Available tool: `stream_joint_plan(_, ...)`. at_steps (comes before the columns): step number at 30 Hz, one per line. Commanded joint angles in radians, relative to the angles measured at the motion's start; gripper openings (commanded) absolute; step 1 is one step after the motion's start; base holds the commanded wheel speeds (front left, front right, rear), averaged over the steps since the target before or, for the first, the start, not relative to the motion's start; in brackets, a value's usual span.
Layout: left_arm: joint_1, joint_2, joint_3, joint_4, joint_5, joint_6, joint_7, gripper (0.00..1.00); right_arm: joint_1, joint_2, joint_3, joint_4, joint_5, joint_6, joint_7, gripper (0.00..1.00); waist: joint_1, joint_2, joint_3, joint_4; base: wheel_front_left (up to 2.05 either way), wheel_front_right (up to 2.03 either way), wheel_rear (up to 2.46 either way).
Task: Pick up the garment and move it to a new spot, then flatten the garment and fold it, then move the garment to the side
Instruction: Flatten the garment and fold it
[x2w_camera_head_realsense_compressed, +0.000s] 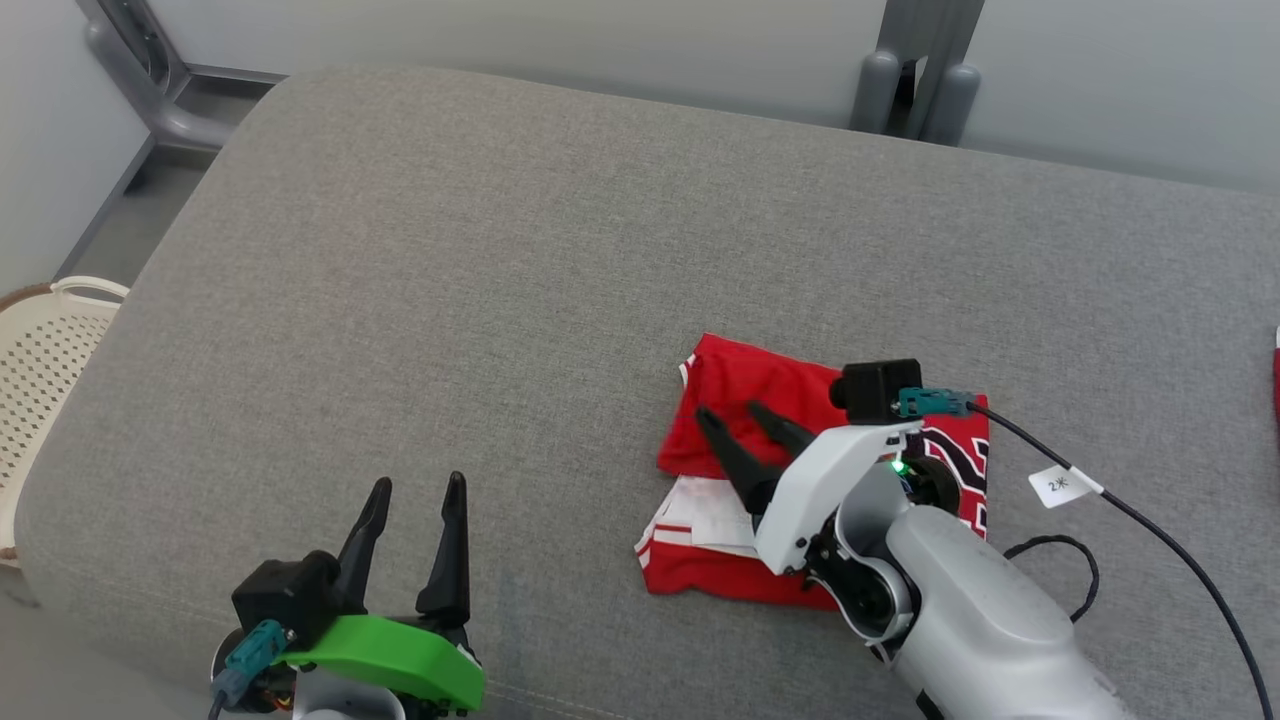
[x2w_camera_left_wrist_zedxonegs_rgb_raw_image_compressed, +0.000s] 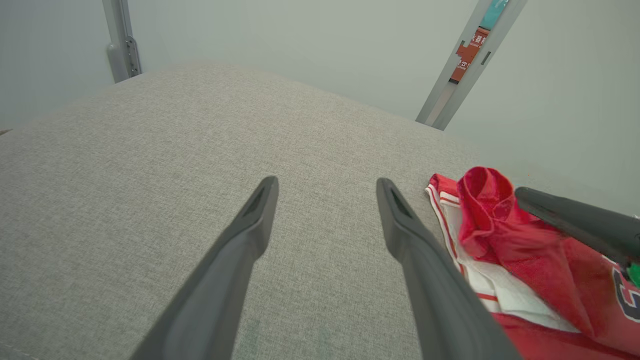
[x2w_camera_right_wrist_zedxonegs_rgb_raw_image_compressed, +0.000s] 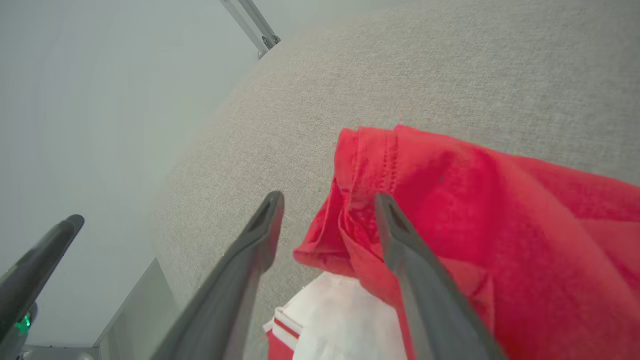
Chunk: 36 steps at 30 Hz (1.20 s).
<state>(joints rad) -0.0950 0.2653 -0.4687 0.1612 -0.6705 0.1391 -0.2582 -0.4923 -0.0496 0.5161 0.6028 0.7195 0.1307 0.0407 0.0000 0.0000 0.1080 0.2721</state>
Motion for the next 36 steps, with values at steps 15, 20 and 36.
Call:
stream_joint_plan(15,0.005,-0.014,0.015,0.006,0.028,-0.011,-0.007,1.0,-0.117,-0.003,0.02,0.026,-0.033,0.0,-0.17,1.0,0.0,0.0,-0.022,-0.069,0.0,0.0,0.0)
stream_joint_plan(20,0.014,-0.013,0.018,0.002,0.032,-0.01,-0.007,1.0,-0.083,-0.003,-0.086,0.034,-0.138,0.0,-0.188,1.0,0.0,0.0,-0.031,-0.096,0.0,0.0,0.0)
stream_joint_plan(36,-0.011,-0.027,0.021,0.03,0.056,-0.007,-0.007,1.0,0.245,-0.003,-0.431,-0.21,-0.537,0.0,-0.238,1.0,0.0,0.0,-0.119,-0.191,0.0,0.0,0.0)
